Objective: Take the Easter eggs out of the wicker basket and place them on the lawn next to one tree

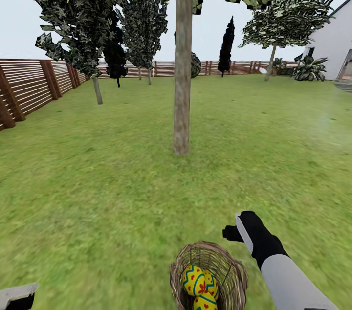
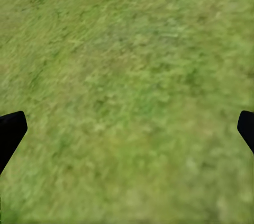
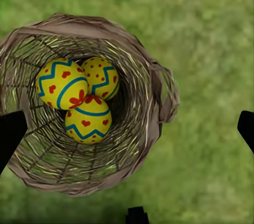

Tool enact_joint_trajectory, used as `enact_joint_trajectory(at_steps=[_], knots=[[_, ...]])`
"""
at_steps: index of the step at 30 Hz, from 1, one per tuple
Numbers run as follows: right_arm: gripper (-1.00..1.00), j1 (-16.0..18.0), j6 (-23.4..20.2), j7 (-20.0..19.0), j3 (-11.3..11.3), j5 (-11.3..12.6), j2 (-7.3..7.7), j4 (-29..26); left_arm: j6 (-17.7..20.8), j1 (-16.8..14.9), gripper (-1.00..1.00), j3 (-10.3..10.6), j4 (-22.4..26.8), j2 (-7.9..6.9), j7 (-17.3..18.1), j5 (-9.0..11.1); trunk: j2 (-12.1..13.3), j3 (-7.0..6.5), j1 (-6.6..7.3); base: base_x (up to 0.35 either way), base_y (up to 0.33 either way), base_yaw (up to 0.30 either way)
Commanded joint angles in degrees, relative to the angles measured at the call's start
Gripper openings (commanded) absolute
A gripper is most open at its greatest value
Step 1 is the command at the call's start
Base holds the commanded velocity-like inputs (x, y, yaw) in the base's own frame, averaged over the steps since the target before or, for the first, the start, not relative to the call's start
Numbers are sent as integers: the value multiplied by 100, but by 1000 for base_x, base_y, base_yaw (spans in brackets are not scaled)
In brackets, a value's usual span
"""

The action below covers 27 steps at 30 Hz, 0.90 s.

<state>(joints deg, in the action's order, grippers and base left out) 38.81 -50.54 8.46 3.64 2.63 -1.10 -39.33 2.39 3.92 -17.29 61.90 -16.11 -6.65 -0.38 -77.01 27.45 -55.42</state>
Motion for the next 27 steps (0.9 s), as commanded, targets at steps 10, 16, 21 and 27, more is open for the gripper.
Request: enact_joint_trajectory(at_steps=[10, 16, 21, 27], knots=[[100, 77, -17, 33, 14, 44, -14, -29, 28, 328, 100, -9, 366, 11, -28, 10, -406, 185, -221, 0, 0, 0], [100, 146, -17, 33, 27, 43, -7, -24, 14, 355, 100, -11, 388, 12, -29, 11, -647, 293, -353, 0, 0, 0], [100, 201, -17, 37, 33, 21, -2, -4, 4, 361, 100, -11, 392, 12, -29, 11, -847, 383, -462, 0, 0, 0], [100, 225, -17, 34, 49, 11, 27, 31, -11, 363, 100, -11, 395, 12, -35, 11, -1088, 490, -594, 0, 0, 0]])
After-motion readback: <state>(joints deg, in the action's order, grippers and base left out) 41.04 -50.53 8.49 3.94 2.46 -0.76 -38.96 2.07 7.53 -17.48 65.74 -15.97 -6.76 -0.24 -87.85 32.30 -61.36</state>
